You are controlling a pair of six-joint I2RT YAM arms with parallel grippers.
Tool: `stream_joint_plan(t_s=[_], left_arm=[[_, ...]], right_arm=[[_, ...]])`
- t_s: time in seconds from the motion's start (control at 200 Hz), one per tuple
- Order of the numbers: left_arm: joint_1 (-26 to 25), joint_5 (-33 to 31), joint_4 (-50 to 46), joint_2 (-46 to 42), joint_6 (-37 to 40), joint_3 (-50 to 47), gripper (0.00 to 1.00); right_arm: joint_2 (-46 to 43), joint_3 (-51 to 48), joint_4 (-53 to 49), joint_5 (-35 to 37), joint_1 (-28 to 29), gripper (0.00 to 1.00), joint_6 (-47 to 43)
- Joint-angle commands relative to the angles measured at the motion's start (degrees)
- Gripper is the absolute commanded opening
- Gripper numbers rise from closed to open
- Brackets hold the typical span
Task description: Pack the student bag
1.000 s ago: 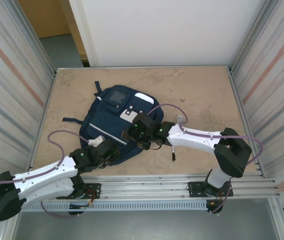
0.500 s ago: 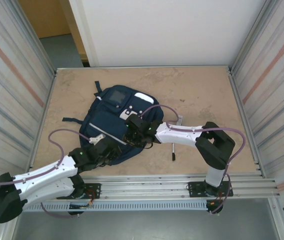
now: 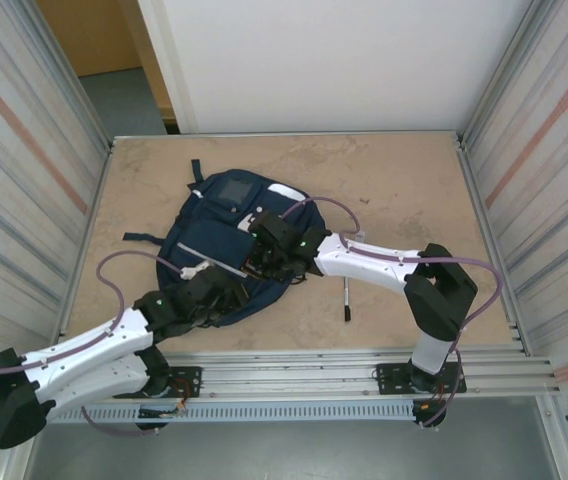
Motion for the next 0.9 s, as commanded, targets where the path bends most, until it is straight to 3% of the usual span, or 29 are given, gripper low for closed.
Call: stream_joint_plan(t_s=[0.0,0.261,0.431,0.576,0.712,0.897], left_arm=[[0.96,-1.9,1.42,-1.61,1.83,2.01,0.51],[2.46,-3.42,-0.44,-5.85,1.61,2.16,0.41],[2.59,-4.69,-7.42,-8.11,-1.82,3.84,0.51],[2.54,-4.05,-14.68,-4.29,-2.67,7.38,0.51],[2.41,-5.4,-17.09,-0.34,1.96,10.51,0.51],[2.33,-4.82,-10.27,5.93,4.56,10.63,0.48]], right_arm=[[-2.88,2.12,5.64,-2.86,0.29,0.0,-0.28],[-1.91,1.76,6.3,-4.57,-0.15,0.0,-2.61],[-1.42,1.41,6.27,-4.51,-0.59,0.0,-3.32],[0.25,2.53,6.77,-6.46,-0.52,0.0,-3.49],[1.15,2.65,7.56,-6.01,-0.41,0.0,-3.82],[2.53,3.17,8.33,-7.04,-0.35,0.0,-3.4]])
